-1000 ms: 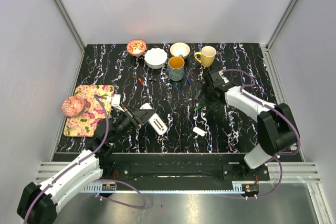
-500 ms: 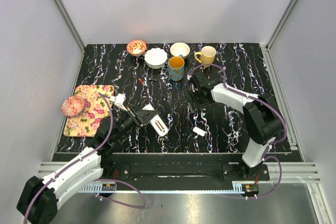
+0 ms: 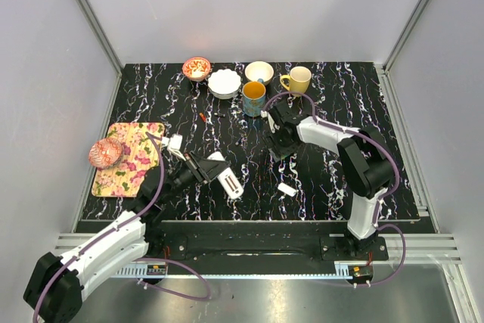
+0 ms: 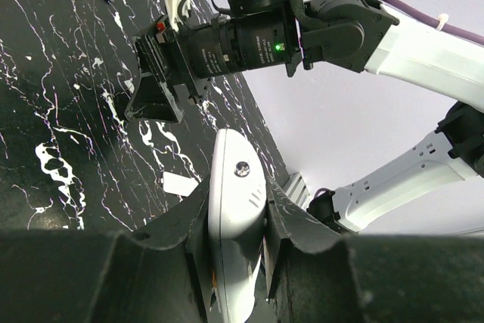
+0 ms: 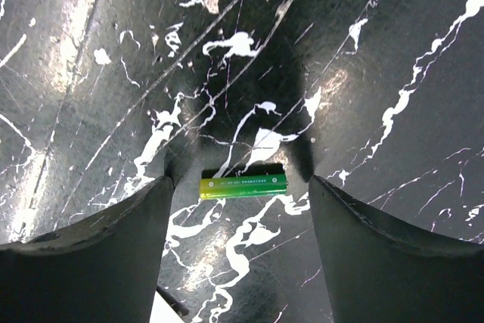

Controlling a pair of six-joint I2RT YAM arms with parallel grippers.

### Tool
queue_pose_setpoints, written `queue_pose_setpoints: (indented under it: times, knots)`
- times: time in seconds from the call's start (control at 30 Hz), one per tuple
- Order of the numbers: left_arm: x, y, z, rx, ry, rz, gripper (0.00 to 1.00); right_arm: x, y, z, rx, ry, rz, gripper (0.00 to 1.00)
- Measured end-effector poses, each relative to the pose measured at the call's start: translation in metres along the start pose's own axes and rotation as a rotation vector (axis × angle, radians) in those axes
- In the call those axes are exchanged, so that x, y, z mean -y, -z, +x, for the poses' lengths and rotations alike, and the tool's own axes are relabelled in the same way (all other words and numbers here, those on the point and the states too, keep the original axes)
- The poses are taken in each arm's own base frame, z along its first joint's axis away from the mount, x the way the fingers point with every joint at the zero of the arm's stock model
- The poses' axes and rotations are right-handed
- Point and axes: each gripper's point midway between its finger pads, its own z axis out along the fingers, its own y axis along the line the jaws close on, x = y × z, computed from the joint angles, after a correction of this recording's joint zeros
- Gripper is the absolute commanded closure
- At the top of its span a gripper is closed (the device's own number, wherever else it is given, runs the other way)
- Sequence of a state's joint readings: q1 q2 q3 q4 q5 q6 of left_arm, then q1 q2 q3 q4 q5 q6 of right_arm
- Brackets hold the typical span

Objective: Load the batteries into the remote control

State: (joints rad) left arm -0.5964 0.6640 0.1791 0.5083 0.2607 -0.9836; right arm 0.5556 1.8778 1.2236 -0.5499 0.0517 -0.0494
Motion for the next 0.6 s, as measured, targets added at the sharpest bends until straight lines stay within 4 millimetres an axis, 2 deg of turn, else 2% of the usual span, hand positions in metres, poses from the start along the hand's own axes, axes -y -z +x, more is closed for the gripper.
queue_pose_setpoints:
  times: [0.53,0.6]
  knots:
    - [-0.0028,-0.0042,0.0012,-0.016,-0.014,-0.013,1.0,0.0035,-0.0045,-0.0046,0.005,-0.01,-0.045,0.36]
    - [-0.0027,-0.0042,0.0012,-0.016,-0.014,-0.013,1.0,0.0033,-0.0045,-0.0049,0.006,-0.011,-0.049,0.42]
